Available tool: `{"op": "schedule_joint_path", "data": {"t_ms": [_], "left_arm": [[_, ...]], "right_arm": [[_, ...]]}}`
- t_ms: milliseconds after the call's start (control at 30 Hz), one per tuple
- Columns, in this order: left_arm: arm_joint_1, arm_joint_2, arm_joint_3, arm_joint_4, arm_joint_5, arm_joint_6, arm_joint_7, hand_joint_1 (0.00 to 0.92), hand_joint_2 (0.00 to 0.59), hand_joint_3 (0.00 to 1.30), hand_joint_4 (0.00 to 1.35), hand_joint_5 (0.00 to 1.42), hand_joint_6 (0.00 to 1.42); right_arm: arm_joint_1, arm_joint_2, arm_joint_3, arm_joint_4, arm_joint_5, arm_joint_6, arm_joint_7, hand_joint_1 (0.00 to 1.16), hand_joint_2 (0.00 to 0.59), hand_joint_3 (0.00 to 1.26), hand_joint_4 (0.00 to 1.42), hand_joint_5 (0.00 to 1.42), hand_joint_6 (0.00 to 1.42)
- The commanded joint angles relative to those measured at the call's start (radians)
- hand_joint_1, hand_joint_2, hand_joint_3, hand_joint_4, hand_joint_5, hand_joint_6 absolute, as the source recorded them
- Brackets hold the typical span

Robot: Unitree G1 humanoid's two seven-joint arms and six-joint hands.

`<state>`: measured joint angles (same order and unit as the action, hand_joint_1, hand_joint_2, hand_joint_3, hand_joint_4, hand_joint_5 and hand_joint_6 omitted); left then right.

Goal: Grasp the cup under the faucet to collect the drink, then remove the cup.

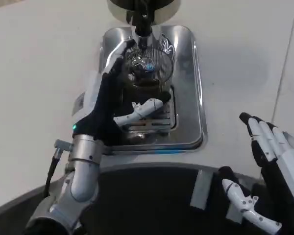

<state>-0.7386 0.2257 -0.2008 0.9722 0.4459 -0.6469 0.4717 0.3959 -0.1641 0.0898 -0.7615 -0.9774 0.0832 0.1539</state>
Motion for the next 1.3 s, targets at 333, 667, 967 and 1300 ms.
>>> {"op": "schedule_joint_path", "data": {"t_ms": [333, 667, 967, 1300], "left_arm": [[0.009, -0.144, -0.072, 0.007, 0.090, 0.123, 0.249, 0.598, 0.066, 0.98, 1.03, 1.27, 1.42], [0.053, -0.086, -0.036, -0.032, 0.073, 0.080, 0.294, 0.665, 0.093, 1.22, 1.23, 1.37, 1.42], [0.107, -0.031, -0.029, -0.108, 0.083, 0.066, 0.282, 0.689, 0.094, 1.24, 1.24, 1.39, 1.42], [0.218, 0.052, -0.007, -0.262, 0.081, 0.058, 0.209, 0.696, 0.094, 1.25, 1.24, 1.39, 1.42]], "right_arm": [[0.038, 0.061, 0.015, -0.062, -0.044, 0.072, 0.035, 0.20, 0.468, 0.00, 0.00, 0.00, 0.00], [0.013, 0.074, 0.056, -0.051, -0.059, 0.084, 0.081, 0.16, 0.462, 0.00, 0.00, 0.00, 0.00], [0.025, 0.042, 0.035, -0.035, 0.001, 0.058, 0.063, 0.15, 0.464, 0.00, 0.00, 0.00, 0.00], [-0.003, 0.011, 0.026, -0.001, 0.036, 0.034, 0.035, 0.15, 0.473, 0.00, 0.00, 0.00, 0.00]]}}
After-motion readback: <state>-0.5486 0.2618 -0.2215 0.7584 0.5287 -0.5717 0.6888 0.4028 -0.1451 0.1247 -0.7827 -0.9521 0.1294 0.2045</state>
